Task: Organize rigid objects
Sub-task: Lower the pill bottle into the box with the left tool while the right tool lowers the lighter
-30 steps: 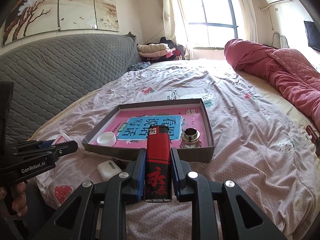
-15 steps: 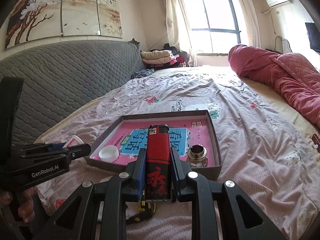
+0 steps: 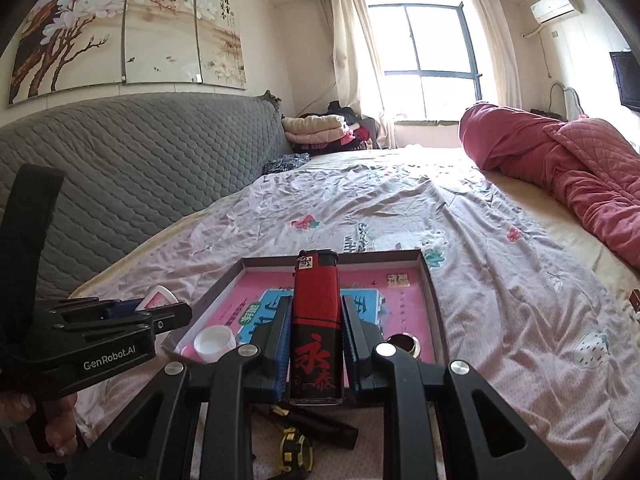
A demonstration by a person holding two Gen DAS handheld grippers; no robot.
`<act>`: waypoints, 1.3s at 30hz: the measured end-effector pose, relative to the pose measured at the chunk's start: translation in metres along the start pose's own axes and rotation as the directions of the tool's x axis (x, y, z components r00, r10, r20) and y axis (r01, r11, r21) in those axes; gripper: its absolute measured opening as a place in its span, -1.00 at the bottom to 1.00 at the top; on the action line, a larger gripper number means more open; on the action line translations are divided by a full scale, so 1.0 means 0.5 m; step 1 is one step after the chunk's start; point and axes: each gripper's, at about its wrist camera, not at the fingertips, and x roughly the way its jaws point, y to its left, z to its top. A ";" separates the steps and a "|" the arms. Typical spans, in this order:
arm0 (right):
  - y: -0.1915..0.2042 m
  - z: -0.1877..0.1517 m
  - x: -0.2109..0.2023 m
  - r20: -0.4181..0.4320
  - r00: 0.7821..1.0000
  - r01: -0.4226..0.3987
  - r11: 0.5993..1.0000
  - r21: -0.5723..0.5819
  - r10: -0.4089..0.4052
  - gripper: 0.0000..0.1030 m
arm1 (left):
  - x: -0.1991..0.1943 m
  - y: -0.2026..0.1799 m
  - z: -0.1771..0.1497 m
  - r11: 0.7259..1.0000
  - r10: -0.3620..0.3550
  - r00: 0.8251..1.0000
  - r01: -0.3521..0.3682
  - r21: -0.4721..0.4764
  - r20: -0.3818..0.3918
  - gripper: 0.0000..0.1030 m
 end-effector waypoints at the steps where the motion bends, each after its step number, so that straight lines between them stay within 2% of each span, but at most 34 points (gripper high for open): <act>1: -0.002 0.001 0.001 0.001 1.000 0.002 1.000 0.001 -0.002 -0.55 | 0.003 0.000 0.003 1.000 0.001 1.000 -0.001 -0.001 0.000 -0.47; 14: -0.010 0.011 0.038 -0.004 1.000 0.005 1.000 0.007 -0.005 -0.55 | 0.055 -0.011 0.014 1.000 -0.006 0.999 0.006 0.009 -0.039 -0.47; 30: -0.027 -0.031 0.147 -0.126 0.992 -0.014 1.000 0.007 0.015 -0.55 | 0.139 -0.029 0.027 1.000 -0.011 0.995 0.013 0.019 -0.095 -0.47; 39: -0.038 -0.046 0.174 -0.166 0.986 -0.021 1.000 0.016 0.024 -0.55 | 0.173 -0.045 0.025 1.000 -0.017 0.993 0.019 0.022 -0.119 -0.47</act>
